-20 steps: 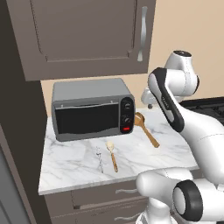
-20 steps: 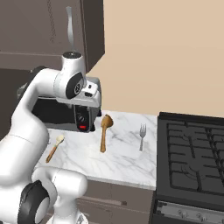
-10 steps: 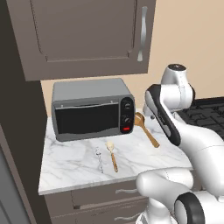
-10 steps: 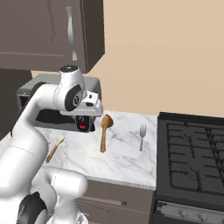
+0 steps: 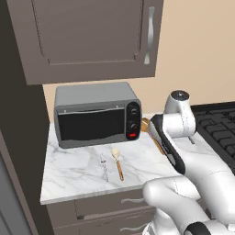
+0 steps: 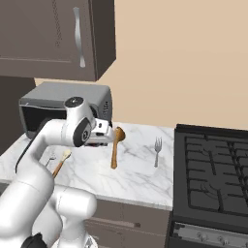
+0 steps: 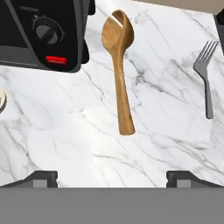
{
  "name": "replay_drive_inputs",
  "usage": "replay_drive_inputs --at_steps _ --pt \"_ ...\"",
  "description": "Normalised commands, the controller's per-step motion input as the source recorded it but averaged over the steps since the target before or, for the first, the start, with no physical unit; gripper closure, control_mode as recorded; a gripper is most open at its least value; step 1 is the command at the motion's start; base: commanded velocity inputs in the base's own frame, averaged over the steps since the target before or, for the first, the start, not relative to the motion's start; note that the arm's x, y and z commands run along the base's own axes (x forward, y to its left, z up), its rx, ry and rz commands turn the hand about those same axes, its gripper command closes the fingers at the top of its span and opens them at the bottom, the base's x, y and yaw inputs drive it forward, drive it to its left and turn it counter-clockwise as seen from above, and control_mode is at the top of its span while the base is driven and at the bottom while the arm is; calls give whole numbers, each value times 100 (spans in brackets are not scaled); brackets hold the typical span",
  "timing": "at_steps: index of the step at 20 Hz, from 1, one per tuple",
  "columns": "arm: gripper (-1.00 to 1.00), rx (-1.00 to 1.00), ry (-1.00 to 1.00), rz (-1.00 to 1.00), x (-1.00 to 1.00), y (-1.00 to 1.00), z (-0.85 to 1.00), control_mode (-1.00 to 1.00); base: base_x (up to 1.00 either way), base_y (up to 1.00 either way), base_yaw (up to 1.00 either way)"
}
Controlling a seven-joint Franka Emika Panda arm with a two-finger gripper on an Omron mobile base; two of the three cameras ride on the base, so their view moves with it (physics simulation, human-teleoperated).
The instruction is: Organize the utensils by type. Pick up the wooden spoons from the counter and place them in the open cabinet. Then pick up the metallic utensils from the counter and place them in the open drawer.
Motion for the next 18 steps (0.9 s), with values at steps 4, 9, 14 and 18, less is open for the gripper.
replay_drive_inputs --at_steps 4,9,14,18 --pt "-100 0 0 0 23 -14 -41 -100 0 0 0" --pt "-100 0 0 0 30 -6 -32 -100 0 0 0" --pt "-100 0 0 0 38 0 -19 -100 0 0 0" --pt "-100 0 1 0 47 0 -4 -100 0 0 0"
